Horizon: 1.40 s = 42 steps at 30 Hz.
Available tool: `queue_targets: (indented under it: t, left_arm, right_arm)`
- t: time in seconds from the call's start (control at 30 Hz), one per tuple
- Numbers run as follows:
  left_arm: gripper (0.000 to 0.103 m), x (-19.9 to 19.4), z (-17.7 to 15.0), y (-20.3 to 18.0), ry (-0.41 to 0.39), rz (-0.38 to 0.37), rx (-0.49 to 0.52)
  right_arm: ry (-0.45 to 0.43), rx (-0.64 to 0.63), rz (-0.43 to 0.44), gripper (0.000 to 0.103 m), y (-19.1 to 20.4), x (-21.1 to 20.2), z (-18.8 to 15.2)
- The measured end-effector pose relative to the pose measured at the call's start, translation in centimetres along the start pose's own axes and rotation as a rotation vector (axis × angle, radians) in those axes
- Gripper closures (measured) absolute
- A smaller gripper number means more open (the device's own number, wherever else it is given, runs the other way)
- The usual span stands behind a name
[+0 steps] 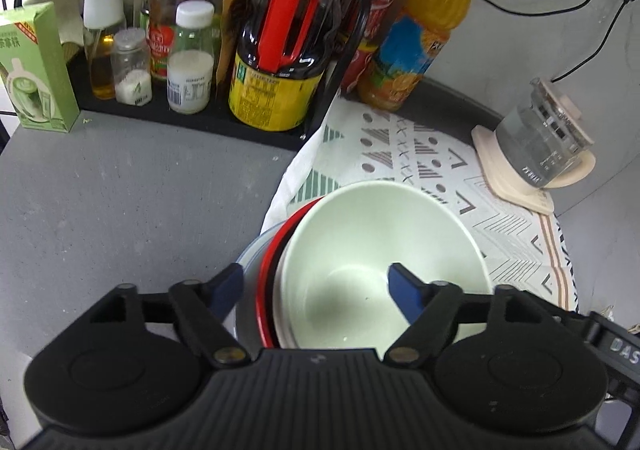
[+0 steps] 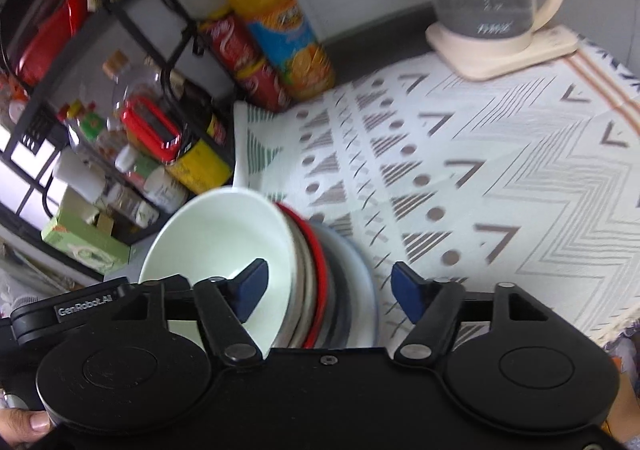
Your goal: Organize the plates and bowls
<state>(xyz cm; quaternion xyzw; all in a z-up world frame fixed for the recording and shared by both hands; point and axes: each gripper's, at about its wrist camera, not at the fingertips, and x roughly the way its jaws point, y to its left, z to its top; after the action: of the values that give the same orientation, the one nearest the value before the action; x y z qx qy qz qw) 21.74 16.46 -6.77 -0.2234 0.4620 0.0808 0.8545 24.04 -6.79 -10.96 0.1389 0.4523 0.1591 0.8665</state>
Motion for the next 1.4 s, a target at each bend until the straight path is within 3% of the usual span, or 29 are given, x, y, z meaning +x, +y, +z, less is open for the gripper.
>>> queue_targets:
  t: [0.13, 0.33, 0.63, 0.93, 1.4]
  left_arm:
    - [0.020, -1.1, -0.2, -0.8, -0.012, -0.008, 0.038]
    - [0.019, -3.7, -1.8, -1.9, -0.040, -0.018, 0.081]
    - [0.017, -8.3, -4.8, -2.2, -0.047, -0.028, 0.138]
    - [0.001, -13.1, -8.1, -1.3, -0.110, -0.035, 0.186]
    - [0.000, -17.9, -12.7, 1.6, -0.132, -0.061, 0.234]
  right_arm:
    - [-0.072, -0.002, -0.037, 0.008, -0.5, -2.1, 0.3]
    - [-0.135, -0.031, -0.087, 0.001, -0.7, -5.5, -0.4]
    - [-0.223, -0.053, -0.150, 0.000, -1.2, -11.7, -4.1]
    - [-0.295, -0.031, -0.214, 0.000, -1.2, -16.8, -8.1]
    - [-0.335, -0.041, -0.231, 0.000, 1.1, -20.8, -14.7]
